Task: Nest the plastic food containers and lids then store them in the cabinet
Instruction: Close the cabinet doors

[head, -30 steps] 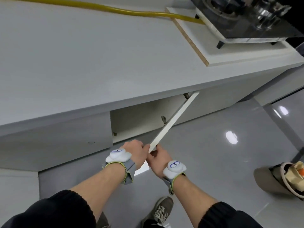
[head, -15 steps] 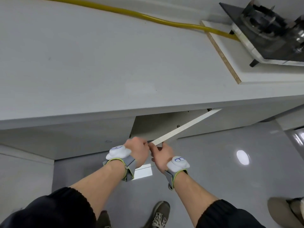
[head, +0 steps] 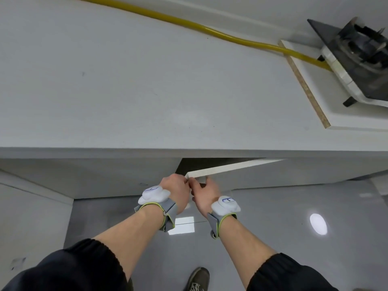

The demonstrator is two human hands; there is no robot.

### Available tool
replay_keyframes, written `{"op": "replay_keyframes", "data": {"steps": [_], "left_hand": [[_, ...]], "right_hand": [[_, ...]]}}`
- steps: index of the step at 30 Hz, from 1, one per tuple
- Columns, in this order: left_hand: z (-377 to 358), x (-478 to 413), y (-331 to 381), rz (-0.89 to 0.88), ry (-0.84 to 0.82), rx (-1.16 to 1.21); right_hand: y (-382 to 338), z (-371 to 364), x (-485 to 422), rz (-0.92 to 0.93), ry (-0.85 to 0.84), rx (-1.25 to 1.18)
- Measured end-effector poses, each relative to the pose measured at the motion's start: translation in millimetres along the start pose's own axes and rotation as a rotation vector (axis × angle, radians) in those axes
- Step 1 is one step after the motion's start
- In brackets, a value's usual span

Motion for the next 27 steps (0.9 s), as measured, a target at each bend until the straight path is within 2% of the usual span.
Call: {"op": "replay_keyframes", "data": {"steps": [6,12,27], "left_hand": [[9,-12,13,0.071,0.018,-0.100],[9,-20,14,0.085,0.092,0.001],[11,-22,21,0.103,0.279,0.205]], "right_hand": [[-8,9,-16,0.030,-0.003,0.177],[-17,6,-31,0.095,-0.029,0.269],[-29,5,-46,0.106,-0.091,0.242]]}}
Point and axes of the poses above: each hand's wrist, its own x-axis away from the middle knuckle, its own z-axis out of the back of the hand, y = z × x, the point moved 10 cm from there along -x, towards the middle knuckle, and after that the axes turned 14 degrees about x, right-handed, at the moved point
